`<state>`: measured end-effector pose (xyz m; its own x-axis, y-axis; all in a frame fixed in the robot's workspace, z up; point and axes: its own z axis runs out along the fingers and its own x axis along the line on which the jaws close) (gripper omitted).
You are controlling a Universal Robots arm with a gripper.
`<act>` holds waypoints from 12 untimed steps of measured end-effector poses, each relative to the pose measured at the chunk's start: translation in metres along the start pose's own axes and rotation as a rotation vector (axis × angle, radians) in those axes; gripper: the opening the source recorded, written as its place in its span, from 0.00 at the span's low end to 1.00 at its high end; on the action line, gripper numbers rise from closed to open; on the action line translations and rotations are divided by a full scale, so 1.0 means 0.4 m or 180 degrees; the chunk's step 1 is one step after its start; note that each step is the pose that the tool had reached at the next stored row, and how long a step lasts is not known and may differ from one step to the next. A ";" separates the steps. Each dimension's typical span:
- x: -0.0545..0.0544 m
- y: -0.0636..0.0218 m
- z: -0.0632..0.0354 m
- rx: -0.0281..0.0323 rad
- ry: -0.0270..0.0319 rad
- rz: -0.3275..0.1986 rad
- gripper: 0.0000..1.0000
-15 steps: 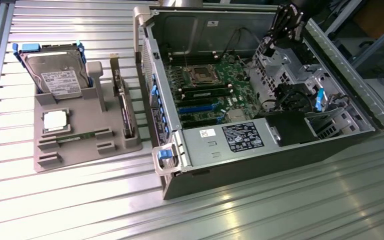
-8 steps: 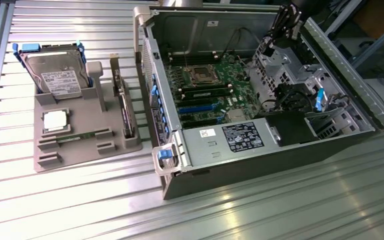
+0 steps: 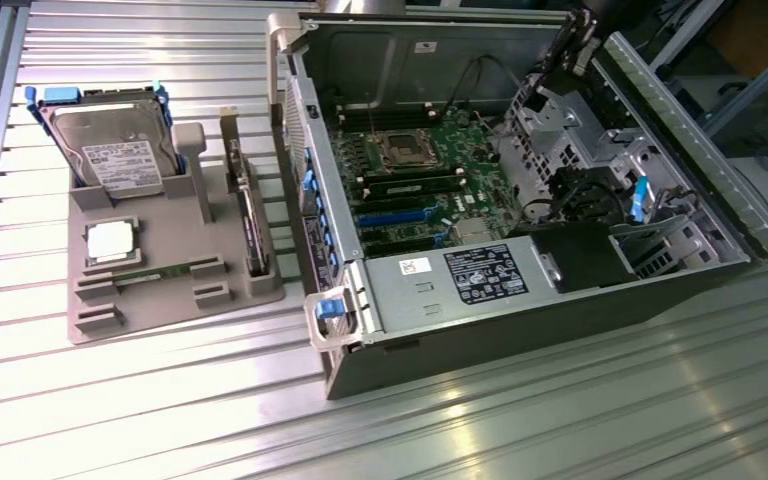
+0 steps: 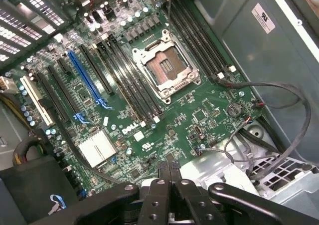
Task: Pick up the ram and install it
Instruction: 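Press down the ram until it locks into place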
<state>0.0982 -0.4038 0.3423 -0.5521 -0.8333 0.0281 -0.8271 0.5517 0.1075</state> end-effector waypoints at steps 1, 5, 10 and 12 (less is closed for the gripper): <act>0.000 0.000 0.000 -0.0002 -0.0007 0.0065 0.11; 0.000 0.000 0.000 -0.0006 -0.0024 0.0222 0.11; 0.000 0.000 0.000 -0.0015 -0.0057 0.0530 0.11; 0.000 0.000 0.000 -0.0021 -0.0079 0.0734 0.11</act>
<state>0.0983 -0.4038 0.3422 -0.7289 -0.6840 0.0281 -0.6781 0.7271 0.1075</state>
